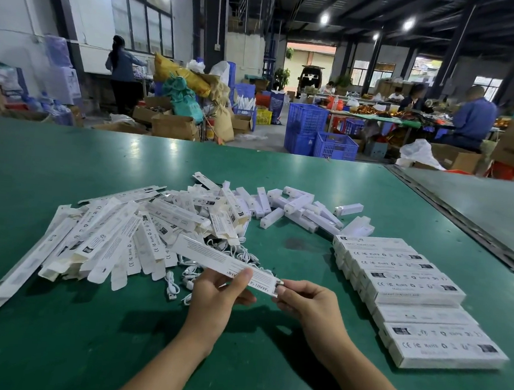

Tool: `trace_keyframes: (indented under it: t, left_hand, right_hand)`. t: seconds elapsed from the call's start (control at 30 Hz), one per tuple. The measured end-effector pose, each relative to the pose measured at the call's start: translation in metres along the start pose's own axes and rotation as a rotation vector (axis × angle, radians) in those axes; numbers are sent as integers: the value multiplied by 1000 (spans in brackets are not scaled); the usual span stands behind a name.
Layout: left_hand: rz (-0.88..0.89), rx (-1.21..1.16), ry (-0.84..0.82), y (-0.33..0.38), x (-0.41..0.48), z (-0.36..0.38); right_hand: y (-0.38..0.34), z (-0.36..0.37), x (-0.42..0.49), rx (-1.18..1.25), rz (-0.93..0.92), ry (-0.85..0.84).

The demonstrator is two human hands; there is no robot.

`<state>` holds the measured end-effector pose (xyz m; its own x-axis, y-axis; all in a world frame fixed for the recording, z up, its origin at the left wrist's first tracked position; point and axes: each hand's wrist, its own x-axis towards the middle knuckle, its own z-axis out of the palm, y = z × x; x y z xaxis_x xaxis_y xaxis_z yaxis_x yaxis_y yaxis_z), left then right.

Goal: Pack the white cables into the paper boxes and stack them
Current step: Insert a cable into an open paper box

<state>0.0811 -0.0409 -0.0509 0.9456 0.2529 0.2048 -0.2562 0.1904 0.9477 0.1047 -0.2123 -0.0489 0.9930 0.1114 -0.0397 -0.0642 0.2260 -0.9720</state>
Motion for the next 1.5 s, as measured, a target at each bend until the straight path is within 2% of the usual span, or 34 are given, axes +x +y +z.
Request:
trace_keyframes:
  t: [0.27, 0.47, 0.67, 0.77, 0.83, 0.93, 1.03, 1.1, 1.23, 1.4, 1.5]
  left_hand:
    - [-45, -36, 68, -1, 3, -2]
    - [-65, -26, 4, -1, 1, 0]
    - [-94, -20, -7, -2, 2, 1]
    - [-95, -6, -2, -3, 3, -1]
    - [-78, 20, -14, -5, 4, -2]
    - [-48, 49, -19, -6, 4, -3]
    - [-10, 120, -3, -7, 4, -5]
    - [-18, 116, 0, -9, 5, -5]
    - [57, 121, -62, -11, 4, -2]
    - [122, 296, -241, -11, 2, -5]
    - [145, 356, -265, -9, 0, -4]
  right_hand:
    - [-3, -2, -4, -129, -66, -111]
    - [1, -2, -1, -138, -100, -55]
    - [3, -4, 2, -170, -86, -157]
    - [0, -4, 0, -202, -104, -136]
    - [0, -2, -2, -293, -179, -25]
    - [3, 0, -2, -558, -402, 140]
    - [5, 0, -4, -745, -687, 89]
    - [8, 0, -4, -790, -795, 48]
    - [11, 4, -4, -800, -823, 50]
    - [8, 2, -4, -748, -808, 88]
    - [5, 4, -7, -735, -830, 52]
